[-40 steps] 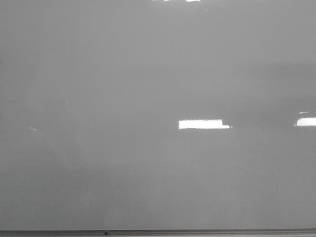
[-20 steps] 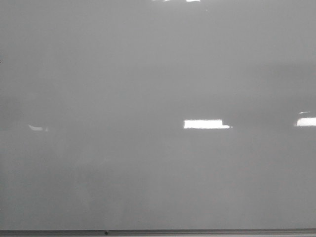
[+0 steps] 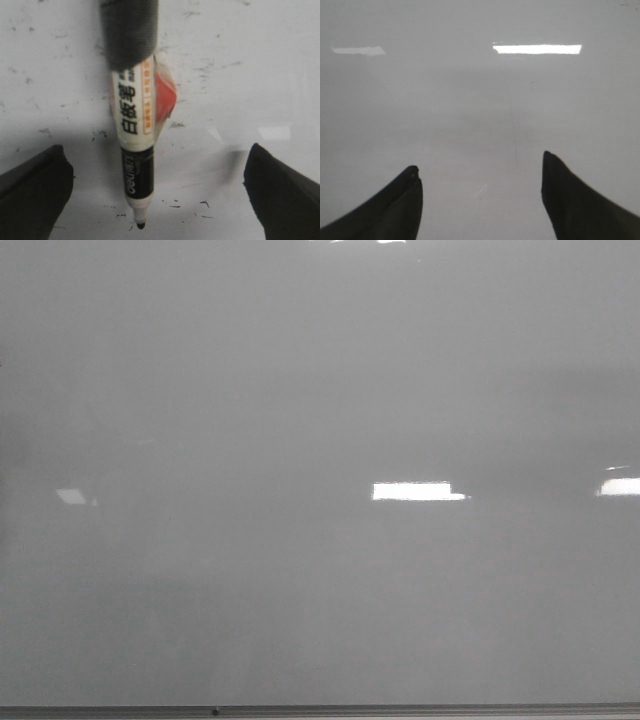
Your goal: Write number 9 on whiteboard
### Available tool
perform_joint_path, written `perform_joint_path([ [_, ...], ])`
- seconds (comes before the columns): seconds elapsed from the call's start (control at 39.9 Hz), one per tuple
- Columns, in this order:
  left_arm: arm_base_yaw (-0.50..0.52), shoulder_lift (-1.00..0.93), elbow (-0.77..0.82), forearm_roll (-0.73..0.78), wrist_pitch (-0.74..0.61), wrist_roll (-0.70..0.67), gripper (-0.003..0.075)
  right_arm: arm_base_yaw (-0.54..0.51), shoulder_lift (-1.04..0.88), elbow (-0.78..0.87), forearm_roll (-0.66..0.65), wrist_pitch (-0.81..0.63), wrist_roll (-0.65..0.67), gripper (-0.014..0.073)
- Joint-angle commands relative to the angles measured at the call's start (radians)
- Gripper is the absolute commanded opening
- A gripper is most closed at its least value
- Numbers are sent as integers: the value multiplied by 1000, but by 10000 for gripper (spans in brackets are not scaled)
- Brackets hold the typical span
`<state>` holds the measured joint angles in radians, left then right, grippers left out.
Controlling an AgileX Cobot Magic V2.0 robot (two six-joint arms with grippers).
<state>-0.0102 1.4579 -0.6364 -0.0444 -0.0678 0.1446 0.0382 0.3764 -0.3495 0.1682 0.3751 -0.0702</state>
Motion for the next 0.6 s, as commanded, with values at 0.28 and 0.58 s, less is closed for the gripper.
perform_joint_path([
  [0.28,10,-5,-31,1,-101,7,340,-3,16,-38,2,-79,-4,528],
  [0.58,37,-2,-31,1,-100,7,164,-3,16,-38,2,-79,-4,528],
])
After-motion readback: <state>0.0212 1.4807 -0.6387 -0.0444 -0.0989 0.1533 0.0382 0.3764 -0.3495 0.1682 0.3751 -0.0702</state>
